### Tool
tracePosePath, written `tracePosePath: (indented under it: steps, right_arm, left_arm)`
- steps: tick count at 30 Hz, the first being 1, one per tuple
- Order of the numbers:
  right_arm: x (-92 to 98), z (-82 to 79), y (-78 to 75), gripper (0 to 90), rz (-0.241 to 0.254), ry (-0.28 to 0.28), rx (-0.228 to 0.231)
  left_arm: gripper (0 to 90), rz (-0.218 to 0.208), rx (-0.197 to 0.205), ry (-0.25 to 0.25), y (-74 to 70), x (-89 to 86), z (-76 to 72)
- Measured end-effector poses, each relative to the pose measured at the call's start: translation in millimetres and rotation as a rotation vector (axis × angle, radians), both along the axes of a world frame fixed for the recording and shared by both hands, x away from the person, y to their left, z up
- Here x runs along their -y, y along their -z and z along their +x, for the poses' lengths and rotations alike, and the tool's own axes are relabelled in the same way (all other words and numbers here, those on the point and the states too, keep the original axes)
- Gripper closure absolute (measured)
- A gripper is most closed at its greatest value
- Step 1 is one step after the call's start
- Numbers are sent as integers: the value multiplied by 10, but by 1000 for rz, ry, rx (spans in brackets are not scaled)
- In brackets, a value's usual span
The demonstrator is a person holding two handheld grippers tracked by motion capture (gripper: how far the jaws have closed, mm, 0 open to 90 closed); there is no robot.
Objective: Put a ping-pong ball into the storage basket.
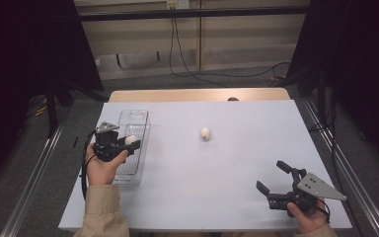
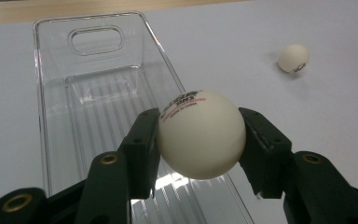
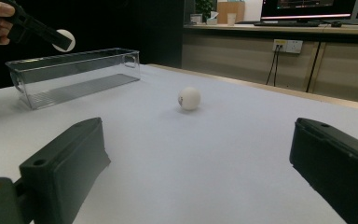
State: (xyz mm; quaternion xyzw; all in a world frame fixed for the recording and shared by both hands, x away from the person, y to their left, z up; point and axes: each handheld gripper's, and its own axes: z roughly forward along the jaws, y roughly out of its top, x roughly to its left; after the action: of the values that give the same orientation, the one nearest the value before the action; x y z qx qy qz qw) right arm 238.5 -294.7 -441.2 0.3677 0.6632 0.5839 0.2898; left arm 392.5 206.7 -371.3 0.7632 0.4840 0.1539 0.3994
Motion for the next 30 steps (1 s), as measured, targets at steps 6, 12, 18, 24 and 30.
tracePosePath:
  steps: [6, 12, 18, 24, 30]
  right_arm:
    - [1, 1, 0, 28, 2, 1, 0]
    - [0, 1, 1, 28, 2, 1, 0]
    - [0, 1, 0, 28, 3, 0, 0]
    - [0, 2, 1, 28, 1, -1, 0]
    - [-2, 3, 1, 28, 2, 0, 1]
  left_arm:
    - [511, 4, -2, -6, 14, -15, 5]
    - [511, 15, -3, -13, 42, -27, 15]
    - [511, 27, -4, -29, 85, -43, 28]
    - [511, 41, -3, -39, 111, -54, 36]
    - [511, 55, -6, -38, 123, -49, 40]
